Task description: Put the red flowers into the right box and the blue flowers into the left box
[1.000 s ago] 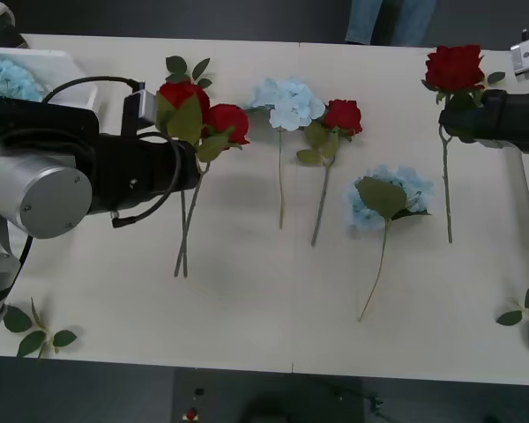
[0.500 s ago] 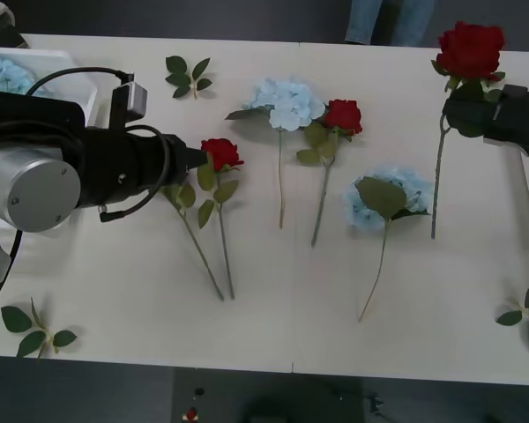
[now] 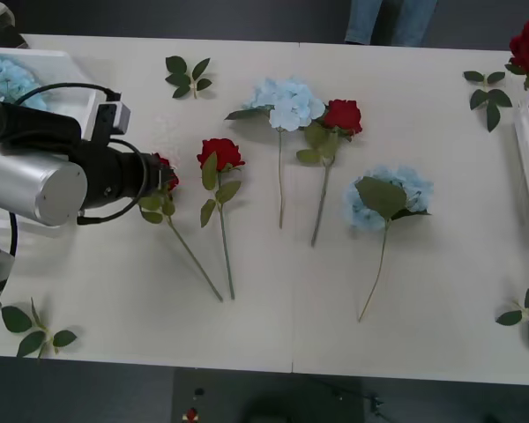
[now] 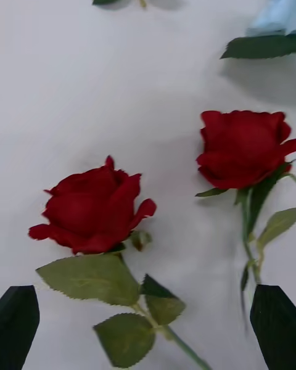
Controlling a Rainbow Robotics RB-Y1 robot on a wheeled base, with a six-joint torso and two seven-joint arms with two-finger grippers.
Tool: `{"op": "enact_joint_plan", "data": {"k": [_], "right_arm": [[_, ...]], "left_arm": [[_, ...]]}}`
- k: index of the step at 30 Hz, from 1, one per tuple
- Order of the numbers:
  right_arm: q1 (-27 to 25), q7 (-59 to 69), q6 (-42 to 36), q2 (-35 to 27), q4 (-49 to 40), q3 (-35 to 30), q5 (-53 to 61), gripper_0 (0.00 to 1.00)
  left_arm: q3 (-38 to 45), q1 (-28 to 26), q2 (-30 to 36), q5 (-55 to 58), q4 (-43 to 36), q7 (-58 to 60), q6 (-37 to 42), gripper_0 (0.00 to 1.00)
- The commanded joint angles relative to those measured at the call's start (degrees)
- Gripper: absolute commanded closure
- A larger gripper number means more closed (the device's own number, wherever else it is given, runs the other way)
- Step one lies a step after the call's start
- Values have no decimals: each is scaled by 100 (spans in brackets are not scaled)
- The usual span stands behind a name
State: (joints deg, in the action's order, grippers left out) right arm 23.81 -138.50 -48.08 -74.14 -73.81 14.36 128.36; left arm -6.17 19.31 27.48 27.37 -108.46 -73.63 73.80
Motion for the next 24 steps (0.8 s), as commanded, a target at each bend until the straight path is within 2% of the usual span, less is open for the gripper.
{"op": "enact_joint_plan", "data": {"k": [1,7,17,24], "right_arm": [[370,-19,-175,-470,341,-39,-847,100],[801,130,-623,-575,1061,-39,-2166,100],[1302,1545,-1133,-408,1703,-12,-4302,100],[1794,2459,-1001,-259,2213,682,-5093,100]], "left_arm": [[19,-129,21,-162,203,-90,-33,0],[1,-340,21,-311,273,-143,-24,0],[-297,-252,-102,-557,510,-151,-50,0],[-333,-41,-515,-838,888,-151,-173,0]]}}
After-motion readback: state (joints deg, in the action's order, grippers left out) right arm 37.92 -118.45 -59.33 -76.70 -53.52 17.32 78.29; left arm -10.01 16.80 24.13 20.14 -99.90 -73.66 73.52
